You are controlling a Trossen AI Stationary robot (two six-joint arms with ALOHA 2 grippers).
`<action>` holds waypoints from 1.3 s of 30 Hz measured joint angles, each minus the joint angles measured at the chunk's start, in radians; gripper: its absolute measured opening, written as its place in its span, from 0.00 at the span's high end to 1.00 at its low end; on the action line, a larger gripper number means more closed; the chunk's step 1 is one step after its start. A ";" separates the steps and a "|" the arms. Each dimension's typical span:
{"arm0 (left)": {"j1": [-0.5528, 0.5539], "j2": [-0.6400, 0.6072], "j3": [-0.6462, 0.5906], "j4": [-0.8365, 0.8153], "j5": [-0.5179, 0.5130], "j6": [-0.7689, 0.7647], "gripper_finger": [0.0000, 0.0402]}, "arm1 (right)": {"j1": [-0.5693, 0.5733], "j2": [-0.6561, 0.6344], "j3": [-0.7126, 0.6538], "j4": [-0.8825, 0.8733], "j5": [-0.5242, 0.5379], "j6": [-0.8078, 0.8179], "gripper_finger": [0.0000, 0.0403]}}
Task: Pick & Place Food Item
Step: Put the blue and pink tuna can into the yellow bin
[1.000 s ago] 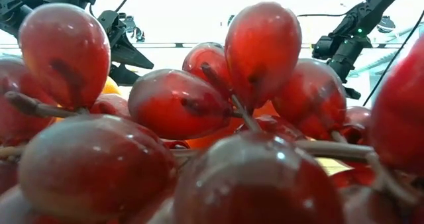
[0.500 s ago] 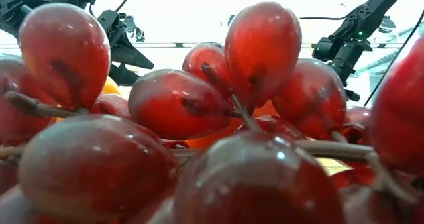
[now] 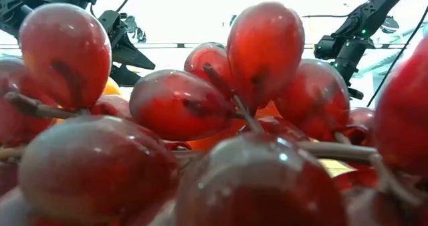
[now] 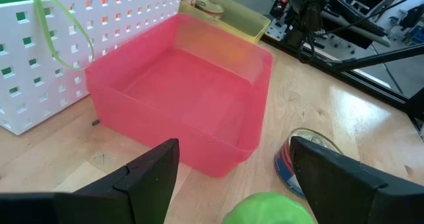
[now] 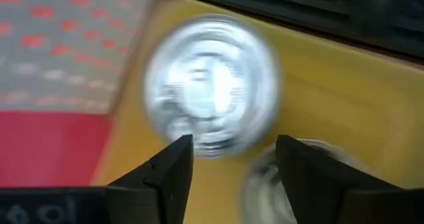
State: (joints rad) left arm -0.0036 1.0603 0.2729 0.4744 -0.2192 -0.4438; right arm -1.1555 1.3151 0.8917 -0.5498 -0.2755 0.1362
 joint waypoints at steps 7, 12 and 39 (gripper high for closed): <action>0.000 0.000 0.000 0.000 0.000 -0.001 0.25 | 0.110 -0.168 0.001 0.009 -0.146 -0.012 0.53; 0.000 0.000 0.000 0.001 -0.002 0.004 0.25 | 0.372 -0.352 -0.070 0.173 -0.182 0.071 0.55; 0.003 0.000 0.000 0.002 -0.195 -0.073 0.25 | 1.426 0.156 -0.349 1.123 0.556 0.137 0.97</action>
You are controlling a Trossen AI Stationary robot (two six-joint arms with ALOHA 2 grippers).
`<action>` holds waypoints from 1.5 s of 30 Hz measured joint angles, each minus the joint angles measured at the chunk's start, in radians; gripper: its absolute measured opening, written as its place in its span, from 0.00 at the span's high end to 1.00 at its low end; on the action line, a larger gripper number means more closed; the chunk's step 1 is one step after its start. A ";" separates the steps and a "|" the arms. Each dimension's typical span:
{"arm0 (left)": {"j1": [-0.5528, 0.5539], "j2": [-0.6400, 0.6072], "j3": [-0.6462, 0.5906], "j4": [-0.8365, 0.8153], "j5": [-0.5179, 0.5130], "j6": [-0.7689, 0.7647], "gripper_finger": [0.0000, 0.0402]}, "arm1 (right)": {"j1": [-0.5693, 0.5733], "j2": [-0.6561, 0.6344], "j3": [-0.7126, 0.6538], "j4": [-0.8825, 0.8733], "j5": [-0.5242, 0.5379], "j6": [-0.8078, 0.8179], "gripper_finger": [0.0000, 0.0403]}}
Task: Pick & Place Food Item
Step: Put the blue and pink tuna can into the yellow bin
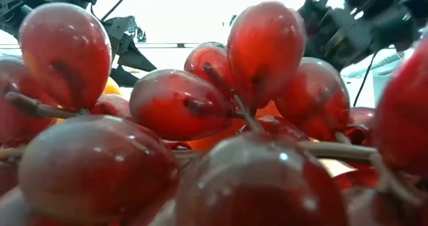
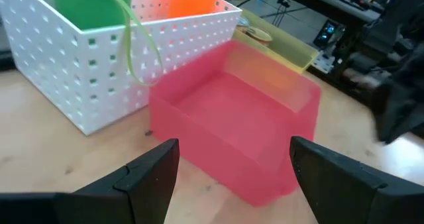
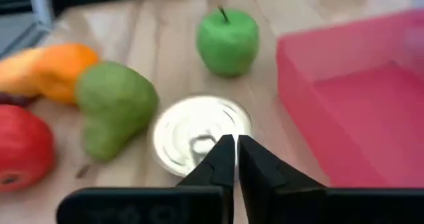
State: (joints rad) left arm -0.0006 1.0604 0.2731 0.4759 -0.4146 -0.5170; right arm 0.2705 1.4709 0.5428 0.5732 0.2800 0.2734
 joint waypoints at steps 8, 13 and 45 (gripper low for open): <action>-0.023 0.000 0.000 -0.014 0.036 -0.039 0.25 | -0.020 0.139 0.100 -0.001 -0.117 -0.008 0.99; -0.024 0.000 0.000 -0.013 0.021 -0.031 0.25 | -0.020 0.183 0.142 -0.086 -0.127 -0.020 1.00; -0.026 0.000 0.000 -0.037 0.024 -0.039 0.25 | 0.102 -0.095 0.132 -0.652 0.088 0.182 1.00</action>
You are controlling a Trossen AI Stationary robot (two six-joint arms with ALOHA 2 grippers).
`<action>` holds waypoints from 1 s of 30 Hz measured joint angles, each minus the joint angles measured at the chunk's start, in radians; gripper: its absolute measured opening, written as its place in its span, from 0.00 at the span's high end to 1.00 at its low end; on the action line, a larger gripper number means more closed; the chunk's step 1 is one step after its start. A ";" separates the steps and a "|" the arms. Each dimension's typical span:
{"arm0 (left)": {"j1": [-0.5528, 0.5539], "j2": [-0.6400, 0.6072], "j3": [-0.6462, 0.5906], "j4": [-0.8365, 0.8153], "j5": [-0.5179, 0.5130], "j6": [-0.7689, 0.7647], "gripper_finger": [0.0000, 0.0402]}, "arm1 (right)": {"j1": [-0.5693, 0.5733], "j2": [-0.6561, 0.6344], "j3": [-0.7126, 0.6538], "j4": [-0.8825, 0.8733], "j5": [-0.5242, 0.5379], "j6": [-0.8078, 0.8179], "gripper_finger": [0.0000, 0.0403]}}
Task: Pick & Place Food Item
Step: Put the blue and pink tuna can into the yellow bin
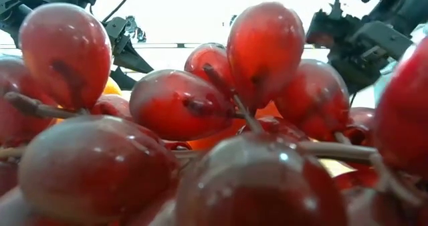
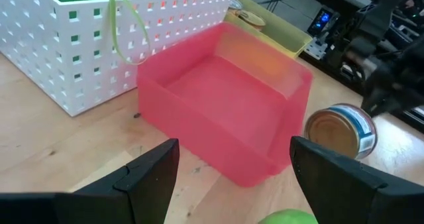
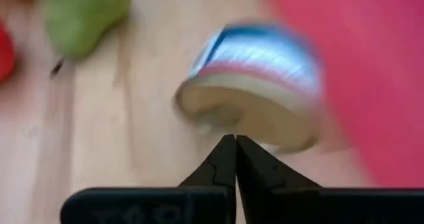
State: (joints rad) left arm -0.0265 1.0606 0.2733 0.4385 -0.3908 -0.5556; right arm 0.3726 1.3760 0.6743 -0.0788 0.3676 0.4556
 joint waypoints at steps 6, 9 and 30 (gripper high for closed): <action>0.000 0.000 0.000 0.000 0.000 0.008 0.25 | 0.017 -0.067 -0.035 0.018 0.138 -0.031 0.91; 0.000 0.000 0.000 0.000 0.000 0.011 0.25 | 0.018 -0.067 -0.068 0.121 0.128 -0.092 0.78; 0.000 0.000 0.000 0.003 -0.002 0.018 0.25 | 0.010 0.109 -0.191 0.647 0.082 -0.427 0.42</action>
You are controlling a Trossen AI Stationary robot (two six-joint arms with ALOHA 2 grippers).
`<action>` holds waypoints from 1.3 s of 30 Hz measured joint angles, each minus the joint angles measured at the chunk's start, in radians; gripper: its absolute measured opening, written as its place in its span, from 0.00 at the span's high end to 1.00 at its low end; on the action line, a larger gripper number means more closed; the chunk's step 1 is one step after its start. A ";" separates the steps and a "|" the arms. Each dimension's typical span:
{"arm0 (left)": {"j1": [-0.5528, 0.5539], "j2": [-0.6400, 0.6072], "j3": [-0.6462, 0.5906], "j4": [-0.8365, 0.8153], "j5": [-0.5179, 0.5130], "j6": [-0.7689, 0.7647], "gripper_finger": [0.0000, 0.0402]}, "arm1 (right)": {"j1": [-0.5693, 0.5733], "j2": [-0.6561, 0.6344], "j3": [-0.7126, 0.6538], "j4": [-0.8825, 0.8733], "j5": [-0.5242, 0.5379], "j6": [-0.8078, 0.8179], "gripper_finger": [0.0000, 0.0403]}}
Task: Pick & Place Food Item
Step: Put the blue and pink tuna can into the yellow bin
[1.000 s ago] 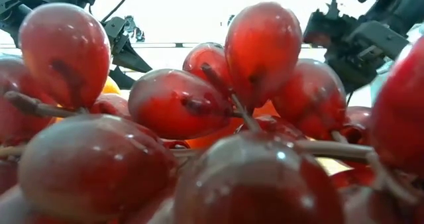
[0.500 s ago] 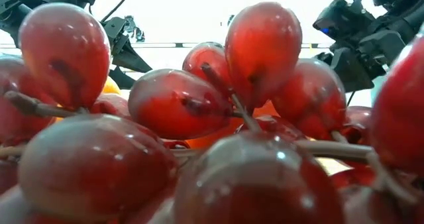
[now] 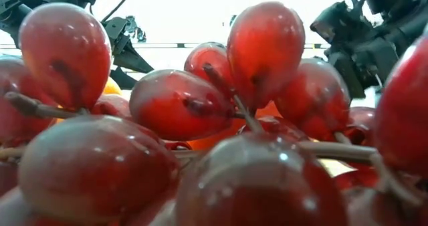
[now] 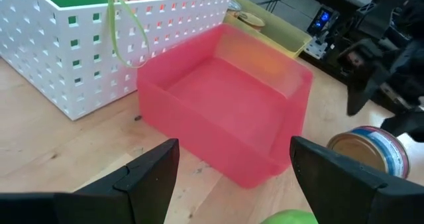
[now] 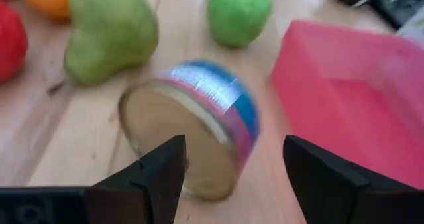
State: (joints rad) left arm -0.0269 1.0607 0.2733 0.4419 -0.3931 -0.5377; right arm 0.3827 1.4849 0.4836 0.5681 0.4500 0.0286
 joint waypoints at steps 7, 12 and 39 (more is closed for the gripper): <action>-0.001 0.000 0.000 -0.004 0.000 -0.003 0.25 | -0.001 0.015 0.000 0.026 -0.243 0.059 0.47; -0.001 0.000 0.000 -0.004 0.000 0.001 0.25 | -0.001 0.006 0.001 0.040 -0.297 0.089 0.49; -0.001 0.000 0.000 0.000 0.001 -0.014 0.25 | -0.003 0.052 0.001 0.149 -0.193 0.222 0.24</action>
State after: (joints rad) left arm -0.0280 1.0607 0.2733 0.4419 -0.3917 -0.5518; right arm 0.3796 1.5372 0.4843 0.7173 0.2565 0.2504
